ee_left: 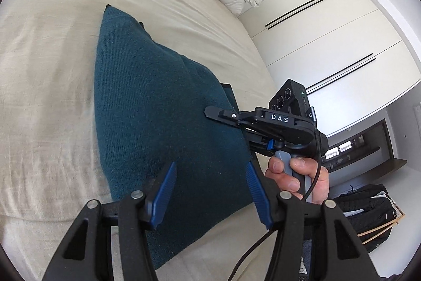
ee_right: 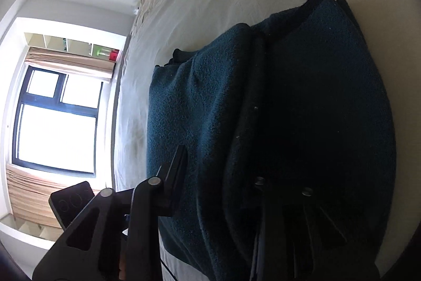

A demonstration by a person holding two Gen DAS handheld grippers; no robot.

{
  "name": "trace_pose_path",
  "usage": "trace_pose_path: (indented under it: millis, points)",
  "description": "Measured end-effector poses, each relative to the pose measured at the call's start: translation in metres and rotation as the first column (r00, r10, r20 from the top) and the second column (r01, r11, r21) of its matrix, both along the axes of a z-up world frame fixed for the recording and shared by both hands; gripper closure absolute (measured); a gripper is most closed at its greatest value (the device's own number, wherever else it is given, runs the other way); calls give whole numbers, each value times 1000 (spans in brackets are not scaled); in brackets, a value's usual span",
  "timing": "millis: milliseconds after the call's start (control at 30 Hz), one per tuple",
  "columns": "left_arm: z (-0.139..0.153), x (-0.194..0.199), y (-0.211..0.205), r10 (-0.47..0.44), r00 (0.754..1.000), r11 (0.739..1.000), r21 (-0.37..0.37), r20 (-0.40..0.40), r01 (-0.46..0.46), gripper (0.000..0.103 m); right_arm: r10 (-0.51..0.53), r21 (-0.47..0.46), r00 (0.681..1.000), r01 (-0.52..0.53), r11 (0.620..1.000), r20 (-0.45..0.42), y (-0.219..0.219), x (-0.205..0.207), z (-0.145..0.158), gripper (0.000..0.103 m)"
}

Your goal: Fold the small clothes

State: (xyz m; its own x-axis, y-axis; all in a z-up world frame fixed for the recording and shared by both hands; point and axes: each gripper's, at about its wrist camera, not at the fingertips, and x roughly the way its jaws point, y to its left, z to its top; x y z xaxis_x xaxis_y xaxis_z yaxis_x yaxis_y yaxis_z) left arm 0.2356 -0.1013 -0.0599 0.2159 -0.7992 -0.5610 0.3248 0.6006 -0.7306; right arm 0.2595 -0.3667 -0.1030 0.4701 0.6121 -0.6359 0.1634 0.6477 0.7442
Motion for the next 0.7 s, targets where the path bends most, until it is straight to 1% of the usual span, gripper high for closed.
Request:
trace_pose_path:
  millis: [33, 233, 333, 400, 500, 533, 600, 633, 700]
  points:
    - [1, 2, -11, -4, 1000, 1000, 5, 5, 4, 45, -7, -14, 1000, 7, 1000, 5, -4, -3, 2, 89]
    - [13, 6, -27, -32, 998, 999, 27, 50, 30, 45, -13, -103, 995, 23, 994, 98, -17, -22, 37, 91]
    - [18, 5, -41, -49, 996, 998, 39, 72, 46, 45, -9, -131, 995, 21, 991, 95, -30, -29, 43, 91]
    - [22, -1, -44, -58, 995, 997, 48, 81, 54, 45, -36, -137, 996, 47, 989, 80, -43, -31, 39, 91]
    - [23, -5, -51, -80, 992, 995, 68, 95, 74, 45, -86, -102, 994, 93, 990, 71, -69, -42, 28, 91]
    - [22, -6, -54, -87, 992, 994, 78, 96, 80, 45, -86, -95, 994, 92, 991, 61, -74, -43, 22, 91]
    - [19, -4, -62, -96, 991, 991, 98, 91, 87, 45, -51, -87, 998, 53, 995, 23, -75, -41, 4, 91]
    - [15, -3, -66, -99, 991, 990, 112, 88, 89, 45, -55, -74, 998, 56, 996, 18, -77, -39, -5, 91]
    - [6, 0, -74, -104, 991, 985, 150, 84, 91, 45, -78, 4, 997, 78, 997, 17, -85, -39, -15, 91]
